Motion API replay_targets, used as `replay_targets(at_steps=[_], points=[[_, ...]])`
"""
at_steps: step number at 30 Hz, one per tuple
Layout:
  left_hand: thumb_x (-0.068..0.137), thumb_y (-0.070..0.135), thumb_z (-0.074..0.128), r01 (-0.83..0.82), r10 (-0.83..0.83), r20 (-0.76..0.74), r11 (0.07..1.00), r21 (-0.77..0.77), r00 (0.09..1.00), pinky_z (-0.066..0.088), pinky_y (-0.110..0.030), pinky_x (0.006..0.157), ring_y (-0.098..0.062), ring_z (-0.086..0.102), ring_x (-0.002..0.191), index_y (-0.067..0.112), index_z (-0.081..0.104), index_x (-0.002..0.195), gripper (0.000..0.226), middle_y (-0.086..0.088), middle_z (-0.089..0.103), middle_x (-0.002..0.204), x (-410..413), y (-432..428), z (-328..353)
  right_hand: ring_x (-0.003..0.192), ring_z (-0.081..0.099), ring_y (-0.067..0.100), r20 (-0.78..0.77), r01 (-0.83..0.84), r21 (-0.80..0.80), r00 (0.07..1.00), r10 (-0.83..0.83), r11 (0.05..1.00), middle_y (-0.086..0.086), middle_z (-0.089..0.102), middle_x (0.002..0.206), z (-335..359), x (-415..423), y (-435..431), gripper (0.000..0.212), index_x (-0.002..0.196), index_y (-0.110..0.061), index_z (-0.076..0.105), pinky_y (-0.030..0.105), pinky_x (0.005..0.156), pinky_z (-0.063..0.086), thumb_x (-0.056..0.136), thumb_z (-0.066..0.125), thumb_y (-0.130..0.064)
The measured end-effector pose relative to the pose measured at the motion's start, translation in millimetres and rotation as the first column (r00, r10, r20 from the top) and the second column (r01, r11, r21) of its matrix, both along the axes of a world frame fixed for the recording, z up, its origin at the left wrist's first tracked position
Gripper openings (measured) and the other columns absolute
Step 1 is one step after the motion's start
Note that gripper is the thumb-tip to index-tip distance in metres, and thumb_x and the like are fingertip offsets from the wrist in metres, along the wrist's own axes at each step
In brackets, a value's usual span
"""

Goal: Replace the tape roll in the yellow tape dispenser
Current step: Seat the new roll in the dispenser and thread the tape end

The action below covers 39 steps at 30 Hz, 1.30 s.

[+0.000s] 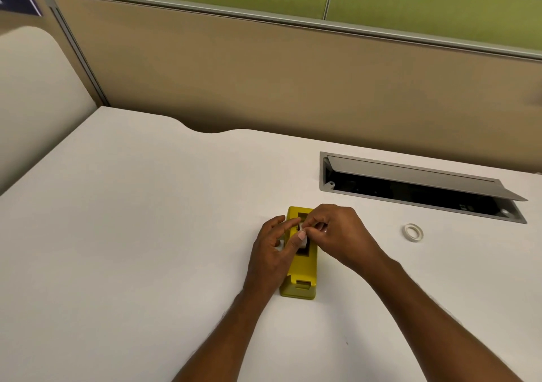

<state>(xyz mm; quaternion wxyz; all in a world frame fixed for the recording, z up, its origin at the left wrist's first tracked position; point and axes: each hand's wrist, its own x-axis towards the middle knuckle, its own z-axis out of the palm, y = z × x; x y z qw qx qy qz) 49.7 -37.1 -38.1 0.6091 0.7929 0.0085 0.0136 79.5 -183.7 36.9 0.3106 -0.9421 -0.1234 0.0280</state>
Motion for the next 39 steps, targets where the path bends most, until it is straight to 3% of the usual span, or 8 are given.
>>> replay_targets(at_steps=[11,18,24,30,39], points=[[0.081,0.056,0.056,0.059,-0.063,0.048,0.995,0.075,0.997,0.043,-0.027,0.098,-0.006,0.044,0.123,0.061,0.041,0.115,0.038,0.013,0.044,0.137,-1,4,-5,0.076,0.060,0.008,-0.047,-0.010,-0.010,0.999,0.009,1.000,-0.011,0.063,0.082,6,4,2,0.007,0.080,-0.021,0.074,0.021,0.065,0.048,0.080,0.067,-0.019],[0.081,0.057,0.054,0.034,-0.037,0.062,0.998,0.046,0.997,0.044,-0.023,0.097,-0.003,0.046,0.122,0.065,0.045,0.111,0.032,0.015,0.047,0.133,-1,2,-6,0.079,0.060,0.008,-0.057,-0.022,-0.007,0.998,0.022,1.000,-0.006,0.068,0.088,7,5,1,0.006,0.082,-0.022,0.074,0.020,0.065,0.048,0.080,0.068,-0.022],[0.081,0.055,0.055,0.051,-0.059,0.075,0.993,0.110,0.995,0.033,-0.008,0.093,0.000,0.042,0.121,0.063,0.038,0.117,0.041,0.017,0.043,0.135,-1,3,-8,0.079,0.060,0.007,-0.079,-0.015,0.004,0.997,0.015,1.000,-0.006,0.069,0.089,6,5,0,0.008,0.082,-0.022,0.075,0.018,0.065,0.046,0.079,0.068,-0.021],[0.082,0.055,0.054,0.008,-0.014,0.088,0.998,0.069,0.996,0.038,-0.015,0.094,-0.003,0.046,0.121,0.066,0.044,0.110,0.031,0.015,0.048,0.132,-1,0,-7,0.077,0.059,0.006,-0.076,-0.023,0.007,0.997,0.024,1.000,-0.011,0.065,0.084,5,6,-1,0.008,0.082,-0.023,0.075,0.019,0.064,0.047,0.080,0.068,-0.022],[0.081,0.055,0.053,0.033,-0.041,0.067,0.993,0.112,0.997,0.038,-0.023,0.100,-0.006,0.043,0.124,0.052,0.041,0.122,0.044,0.011,0.045,0.138,-2,0,-7,0.072,0.058,0.003,-0.093,-0.006,0.004,0.996,0.007,1.000,-0.012,0.063,0.080,5,10,0,0.008,0.080,-0.023,0.075,0.015,0.060,0.043,0.081,0.067,-0.022]])
